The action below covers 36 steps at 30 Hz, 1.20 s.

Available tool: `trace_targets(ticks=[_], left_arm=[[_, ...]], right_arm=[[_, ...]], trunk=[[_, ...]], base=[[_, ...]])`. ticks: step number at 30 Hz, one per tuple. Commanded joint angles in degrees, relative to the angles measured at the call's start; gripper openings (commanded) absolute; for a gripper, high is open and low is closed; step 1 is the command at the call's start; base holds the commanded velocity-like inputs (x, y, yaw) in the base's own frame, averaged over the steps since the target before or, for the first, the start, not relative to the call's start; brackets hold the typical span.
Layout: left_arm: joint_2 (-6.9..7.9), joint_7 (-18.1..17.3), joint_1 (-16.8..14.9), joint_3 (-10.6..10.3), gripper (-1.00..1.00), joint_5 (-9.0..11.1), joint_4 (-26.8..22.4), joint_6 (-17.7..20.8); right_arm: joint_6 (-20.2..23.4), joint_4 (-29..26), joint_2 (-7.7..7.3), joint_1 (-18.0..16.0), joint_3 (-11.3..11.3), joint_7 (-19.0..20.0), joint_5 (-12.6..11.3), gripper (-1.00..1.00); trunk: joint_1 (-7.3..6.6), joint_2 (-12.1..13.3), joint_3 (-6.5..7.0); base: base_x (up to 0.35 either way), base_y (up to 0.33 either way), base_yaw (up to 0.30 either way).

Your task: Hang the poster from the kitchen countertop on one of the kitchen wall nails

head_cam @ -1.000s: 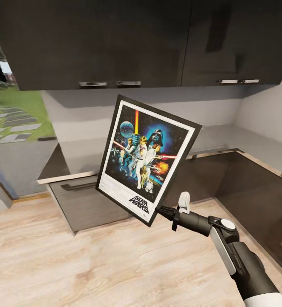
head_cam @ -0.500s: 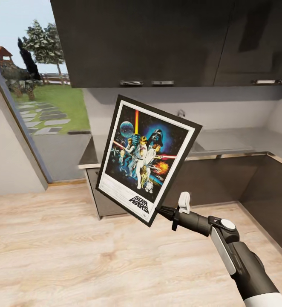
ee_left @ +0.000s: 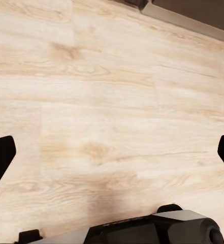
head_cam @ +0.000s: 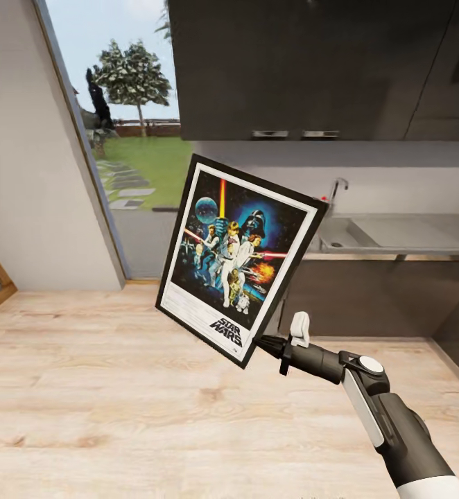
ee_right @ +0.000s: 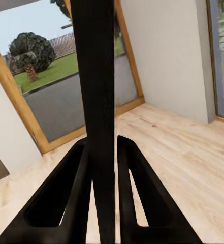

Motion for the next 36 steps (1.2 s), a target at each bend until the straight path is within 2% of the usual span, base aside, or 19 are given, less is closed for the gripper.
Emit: trace_targets(ticks=[1,24,36], left_arm=[[0.0,-0.19,-0.01,0.06,1.0,0.03,-0.02,-0.16],[0.08,-0.19,-0.01,0.06,1.0,0.03,0.02,-0.08],[0.08,-0.19,-0.01,0.06,1.0,0.02,0.07,0.01]], right_arm=[[0.63,0.0,-0.04,-0.05,0.09,0.0,-0.62,-1.0],[0.63,0.0,-0.03,-0.05,0.09,0.0,-0.62,-1.0],[0.71,0.09,-0.06,-0.05,0.09,0.0,-0.62,-1.0]], trunk=[[0.01,-0.12,-0.11],[0.01,-0.12,-0.11],[0.01,-0.12,-0.11]], base=[[-0.257,0.204,0.288],[-0.232,0.223,0.284],[-0.121,0.276,0.042]])
